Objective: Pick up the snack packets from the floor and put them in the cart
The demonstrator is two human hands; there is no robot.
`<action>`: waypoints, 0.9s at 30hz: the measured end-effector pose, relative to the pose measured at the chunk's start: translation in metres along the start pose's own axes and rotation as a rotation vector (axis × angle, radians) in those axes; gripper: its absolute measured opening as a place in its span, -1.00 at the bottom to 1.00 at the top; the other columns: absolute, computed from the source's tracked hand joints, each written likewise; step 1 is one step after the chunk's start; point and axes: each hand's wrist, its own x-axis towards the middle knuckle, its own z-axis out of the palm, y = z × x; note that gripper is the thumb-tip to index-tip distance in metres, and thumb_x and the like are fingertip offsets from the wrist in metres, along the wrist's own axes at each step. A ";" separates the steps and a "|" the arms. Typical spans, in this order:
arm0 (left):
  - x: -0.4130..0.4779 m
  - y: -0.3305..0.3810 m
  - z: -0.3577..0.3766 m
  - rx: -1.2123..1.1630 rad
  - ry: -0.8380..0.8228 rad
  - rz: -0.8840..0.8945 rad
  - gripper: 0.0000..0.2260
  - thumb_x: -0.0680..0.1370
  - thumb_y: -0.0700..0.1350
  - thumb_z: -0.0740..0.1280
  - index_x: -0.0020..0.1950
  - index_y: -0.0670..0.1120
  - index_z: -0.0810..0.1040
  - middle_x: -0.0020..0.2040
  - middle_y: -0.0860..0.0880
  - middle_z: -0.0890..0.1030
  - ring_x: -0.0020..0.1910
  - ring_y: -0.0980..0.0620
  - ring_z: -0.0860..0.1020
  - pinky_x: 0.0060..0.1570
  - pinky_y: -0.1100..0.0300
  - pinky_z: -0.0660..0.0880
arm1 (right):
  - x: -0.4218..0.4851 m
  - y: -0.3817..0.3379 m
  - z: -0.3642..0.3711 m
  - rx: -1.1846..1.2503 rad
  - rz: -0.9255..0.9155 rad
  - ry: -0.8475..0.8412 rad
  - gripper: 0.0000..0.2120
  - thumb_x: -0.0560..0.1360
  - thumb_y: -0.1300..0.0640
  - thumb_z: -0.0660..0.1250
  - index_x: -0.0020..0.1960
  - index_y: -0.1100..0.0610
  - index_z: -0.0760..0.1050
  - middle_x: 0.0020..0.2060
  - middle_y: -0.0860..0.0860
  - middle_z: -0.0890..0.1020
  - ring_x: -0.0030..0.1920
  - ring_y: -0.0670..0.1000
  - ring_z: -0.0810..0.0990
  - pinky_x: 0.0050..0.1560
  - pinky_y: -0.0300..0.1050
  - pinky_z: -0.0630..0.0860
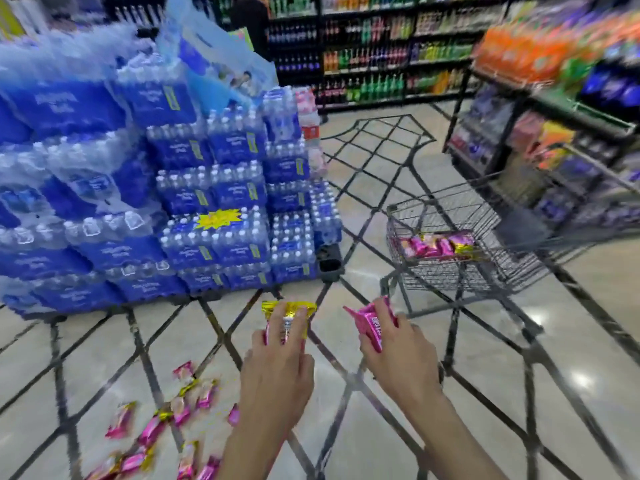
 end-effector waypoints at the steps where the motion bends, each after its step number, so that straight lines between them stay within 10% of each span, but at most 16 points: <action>1: 0.011 0.019 0.010 -0.016 -0.005 0.023 -0.37 0.44 -0.09 0.45 0.50 0.03 0.38 0.51 -0.10 0.36 -0.03 -0.20 0.52 -0.24 -0.06 0.59 | 0.007 0.022 -0.004 -0.005 0.021 0.004 -0.46 0.59 -0.25 0.12 0.50 -0.07 0.21 0.10 0.06 0.58 0.02 0.15 0.61 -0.21 0.00 0.51; 27: 0.401 0.254 0.175 -0.181 -0.131 0.359 -0.43 0.60 -0.08 0.30 0.59 0.08 0.22 0.60 -0.08 0.18 0.13 -0.18 0.44 -0.03 -0.08 0.57 | 0.319 0.321 -0.023 0.021 0.429 0.056 -0.39 0.59 -0.25 0.18 0.55 -0.10 0.07 0.22 0.09 0.56 0.15 0.11 0.61 -0.07 -0.04 0.58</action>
